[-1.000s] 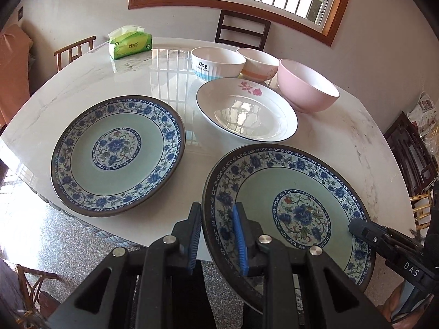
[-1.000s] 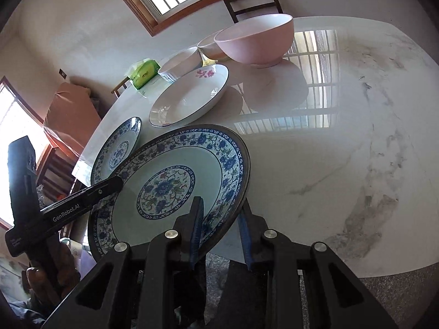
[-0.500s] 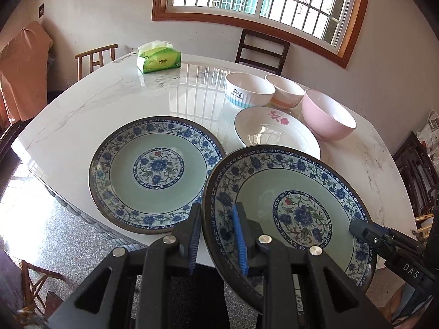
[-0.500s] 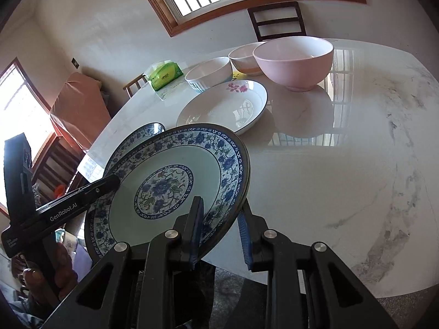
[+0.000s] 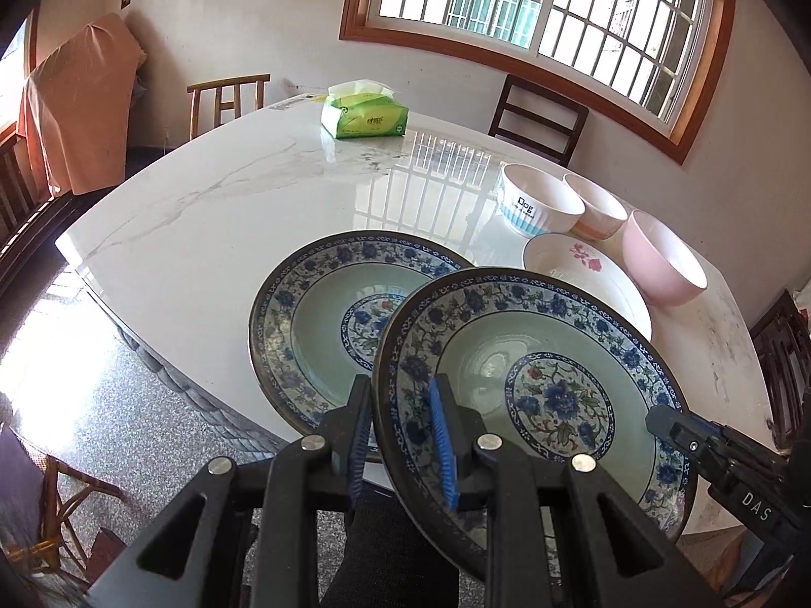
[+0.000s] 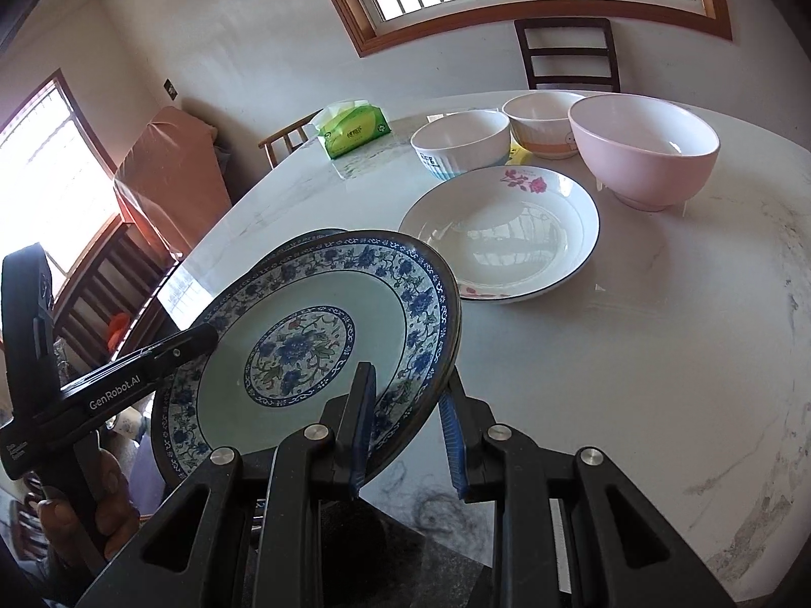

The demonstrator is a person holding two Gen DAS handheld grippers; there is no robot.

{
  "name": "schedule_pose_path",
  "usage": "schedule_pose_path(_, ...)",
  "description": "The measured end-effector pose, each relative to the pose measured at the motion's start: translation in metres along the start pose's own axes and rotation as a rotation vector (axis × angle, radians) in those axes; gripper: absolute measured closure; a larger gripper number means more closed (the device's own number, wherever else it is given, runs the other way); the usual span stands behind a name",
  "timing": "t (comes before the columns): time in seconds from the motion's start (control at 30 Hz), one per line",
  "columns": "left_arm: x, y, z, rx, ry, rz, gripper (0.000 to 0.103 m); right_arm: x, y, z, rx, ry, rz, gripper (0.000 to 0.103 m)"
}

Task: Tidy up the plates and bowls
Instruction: 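Lift the held plate with both tools over the other blue-and-white plate, then lower the plate onto the other blue-and-white plate and open both tools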

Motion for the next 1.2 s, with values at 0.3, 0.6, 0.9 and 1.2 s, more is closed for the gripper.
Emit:
schedule_pose_path(0.3,0.000,-0.004,0.027,-0.024,0.045,0.005,0.080,-0.005,-0.021,0.026,-0.003,0.050,0.020,0.078)
schedule_pose_path(0.6,0.000,-0.015,0.044,-0.041,0.072,0.027,0.080,-0.008,-0.042,0.041,0.000,0.073,0.049,0.078)
schedule_pose_path(0.9,0.000,-0.029,0.055,-0.052,0.087,0.052,0.080,-0.009,-0.061,0.048,0.006,0.075,0.078,0.078)
schedule_pose_path(1.2,-0.003,-0.039,0.061,-0.062,0.085,0.066,0.080,-0.012,-0.077,0.047,0.014,0.063,0.096,0.077)
Point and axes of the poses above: each gripper's, at about its wrist camera, not at the fingertips, and y roughly against the way its jaws point, z to its left, x to its underside, the point moved 2 cm from there along -y, roughly the way its jaws point, and after that the axes turned 7 degrees about -y, right-handed, at the moved point
